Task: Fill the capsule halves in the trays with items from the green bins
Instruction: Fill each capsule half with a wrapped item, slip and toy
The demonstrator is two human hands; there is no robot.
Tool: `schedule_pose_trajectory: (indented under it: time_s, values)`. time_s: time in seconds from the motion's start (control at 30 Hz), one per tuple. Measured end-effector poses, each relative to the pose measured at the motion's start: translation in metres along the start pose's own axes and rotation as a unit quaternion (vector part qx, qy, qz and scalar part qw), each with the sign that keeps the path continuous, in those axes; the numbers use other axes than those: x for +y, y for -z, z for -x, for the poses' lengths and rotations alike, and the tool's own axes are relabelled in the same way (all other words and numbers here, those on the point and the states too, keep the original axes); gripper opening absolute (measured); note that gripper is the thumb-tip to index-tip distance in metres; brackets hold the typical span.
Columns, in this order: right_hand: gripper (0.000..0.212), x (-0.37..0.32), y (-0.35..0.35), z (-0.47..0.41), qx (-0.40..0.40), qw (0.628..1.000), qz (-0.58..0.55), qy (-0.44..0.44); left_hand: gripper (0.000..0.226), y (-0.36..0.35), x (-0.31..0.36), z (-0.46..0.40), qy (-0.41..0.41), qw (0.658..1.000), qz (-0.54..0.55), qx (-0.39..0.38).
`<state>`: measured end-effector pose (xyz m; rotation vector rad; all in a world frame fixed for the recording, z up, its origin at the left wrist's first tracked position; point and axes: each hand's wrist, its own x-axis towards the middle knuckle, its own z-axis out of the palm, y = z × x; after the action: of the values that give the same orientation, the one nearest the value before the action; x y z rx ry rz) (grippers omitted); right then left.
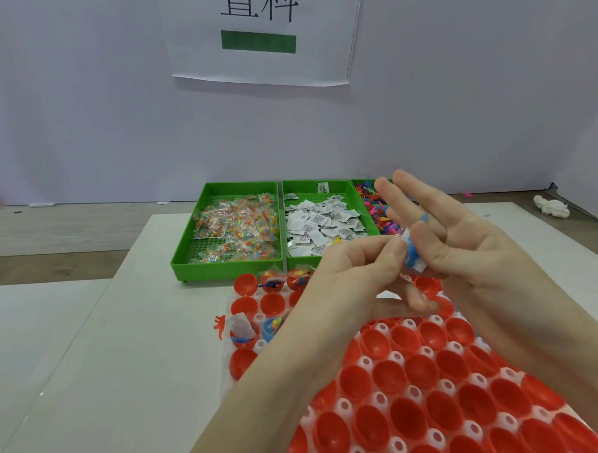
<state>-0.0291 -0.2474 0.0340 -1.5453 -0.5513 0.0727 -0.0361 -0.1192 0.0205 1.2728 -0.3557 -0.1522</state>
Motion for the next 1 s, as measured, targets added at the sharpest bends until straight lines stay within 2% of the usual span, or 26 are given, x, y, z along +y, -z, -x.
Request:
schedule_pose_trajectory:
  time_s: [0.07,0.13,0.2,0.3,0.47,0.57,0.67,0.73,0.8,0.9,1.0]
  values:
    - [0.055,-0.008,0.002,-0.01,0.035,0.999,0.018,-0.011,0.026,-0.001,0.001,0.0,-0.008,1.0,-0.021,0.006]
    - [0.055,-0.005,0.005,-0.007,0.07,0.996,0.054,0.02,0.025,-0.001,0.001,0.0,-0.022,0.999,-0.045,0.014]
    - [0.049,-0.005,0.008,-0.008,0.098,0.991,0.087,0.01,0.023,-0.002,0.001,0.0,-0.032,0.996,-0.084,0.02]
    - [0.037,-0.009,0.012,-0.009,0.087,0.992,0.095,-0.002,0.022,-0.005,-0.002,0.0,-0.064,0.987,-0.14,0.036]
    - [0.037,-0.024,0.028,-0.014,0.024,0.995,0.08,-0.059,0.027,-0.009,-0.004,-0.002,-0.119,0.961,-0.239,0.072]
    - [0.036,-0.029,0.036,-0.015,0.047,0.99,0.125,-0.039,0.026,-0.013,-0.005,-0.013,-0.142,0.937,-0.305,0.091]
    - [0.033,-0.025,0.046,-0.014,0.082,0.989,0.118,-0.024,0.039,-0.019,-0.007,-0.031,-0.121,0.919,-0.361,0.103]
    - [0.025,-0.015,0.057,-0.015,0.093,0.986,0.13,-0.05,0.031,-0.022,-0.009,-0.041,-0.111,0.884,-0.446,0.079]
    - [0.02,0.0,0.069,-0.017,0.102,0.979,0.151,-0.088,0.024,-0.026,-0.015,-0.047,-0.091,0.829,-0.549,0.06]
    - [0.018,0.03,0.083,-0.017,0.149,0.963,0.178,-0.14,0.03,-0.027,-0.029,-0.05,-0.062,0.747,-0.66,0.051]
    - [0.012,0.056,0.091,-0.013,0.173,0.944,0.233,-0.16,0.035,-0.025,-0.046,-0.046,-0.052,0.693,-0.719,0.015]
